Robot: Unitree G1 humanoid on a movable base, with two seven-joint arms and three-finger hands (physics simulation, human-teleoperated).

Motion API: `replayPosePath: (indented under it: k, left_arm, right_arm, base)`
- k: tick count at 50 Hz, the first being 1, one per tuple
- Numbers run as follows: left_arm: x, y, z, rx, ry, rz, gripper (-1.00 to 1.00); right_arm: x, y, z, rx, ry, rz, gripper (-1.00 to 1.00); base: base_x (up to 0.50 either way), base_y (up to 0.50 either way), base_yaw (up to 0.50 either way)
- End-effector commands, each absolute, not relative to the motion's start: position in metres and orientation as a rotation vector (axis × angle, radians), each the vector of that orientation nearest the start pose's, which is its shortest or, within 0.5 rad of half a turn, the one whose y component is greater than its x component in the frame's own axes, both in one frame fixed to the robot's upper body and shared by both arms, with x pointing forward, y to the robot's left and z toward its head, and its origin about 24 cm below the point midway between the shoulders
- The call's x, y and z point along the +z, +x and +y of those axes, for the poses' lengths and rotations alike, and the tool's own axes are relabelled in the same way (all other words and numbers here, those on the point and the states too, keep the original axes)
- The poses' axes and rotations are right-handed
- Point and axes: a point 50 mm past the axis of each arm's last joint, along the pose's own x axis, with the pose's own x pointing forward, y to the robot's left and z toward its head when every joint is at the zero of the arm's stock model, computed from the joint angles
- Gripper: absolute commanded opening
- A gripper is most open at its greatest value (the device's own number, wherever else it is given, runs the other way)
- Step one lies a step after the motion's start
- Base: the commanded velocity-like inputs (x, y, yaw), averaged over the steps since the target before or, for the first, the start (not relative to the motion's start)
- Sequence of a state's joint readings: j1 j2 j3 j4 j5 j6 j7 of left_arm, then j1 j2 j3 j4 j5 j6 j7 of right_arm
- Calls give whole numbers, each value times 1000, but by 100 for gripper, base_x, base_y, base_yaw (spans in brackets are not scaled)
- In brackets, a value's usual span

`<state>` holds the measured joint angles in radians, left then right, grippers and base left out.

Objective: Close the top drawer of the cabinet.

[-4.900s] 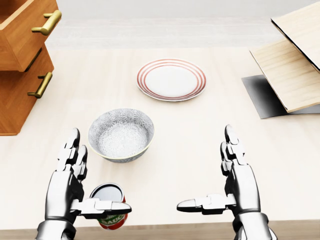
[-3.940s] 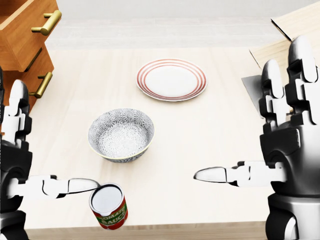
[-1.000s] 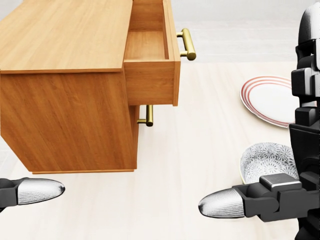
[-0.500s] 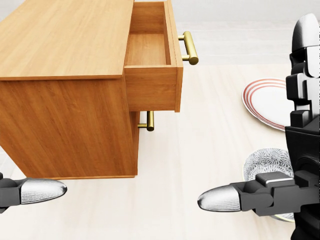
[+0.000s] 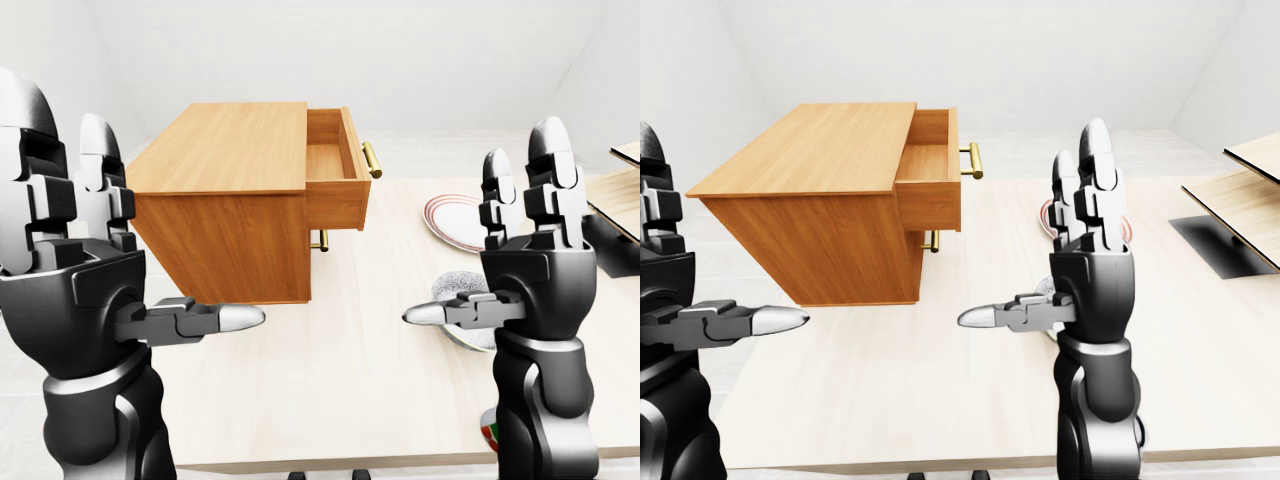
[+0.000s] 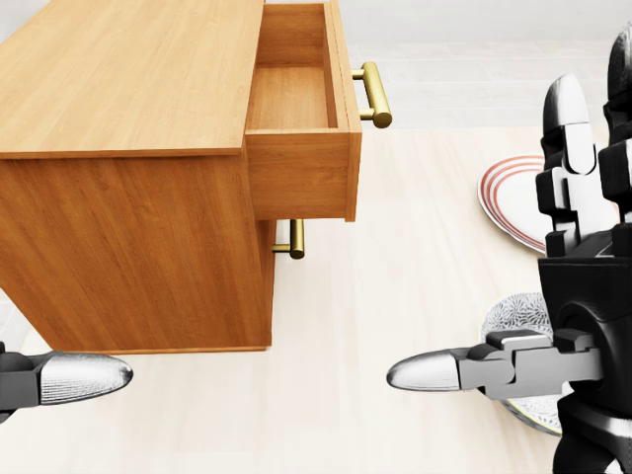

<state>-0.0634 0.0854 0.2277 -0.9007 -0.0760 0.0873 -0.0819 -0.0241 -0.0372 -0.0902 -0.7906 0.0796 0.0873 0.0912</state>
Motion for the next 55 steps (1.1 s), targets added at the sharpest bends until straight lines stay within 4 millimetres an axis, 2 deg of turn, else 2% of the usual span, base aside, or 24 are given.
replayPosePath:
  k: [1,24,29,41,47,52,55]
  left_arm:
    - [235,178,181,50,121,-868,100]
    - [236,176,181,55,122,-876,100]
    - [241,174,181,54,119,-907,100]
    - [230,181,183,59,137,-833,100]
    - [228,182,181,55,140,-822,100]
    - [230,181,182,51,135,-834,100]
    - [230,182,181,44,135,-833,100]
  right_arm:
    - [193,210,-162,48,-22,-637,100]
    - [162,234,-166,34,-48,-475,100]
    - [165,241,-168,18,-42,-485,100]
    - [173,269,-162,9,4,-491,100]
    - [166,285,-152,23,14,-440,100]
    - [172,292,-144,40,26,-457,100]
    - [169,298,-138,48,16,-432,100]
  base:
    - [0,0,0]
    - [0,0,0]
    - [0,0,0]
    - [0,0,0]
    - [0,0,0]
    - [0,0,0]
    - [0,0,0]
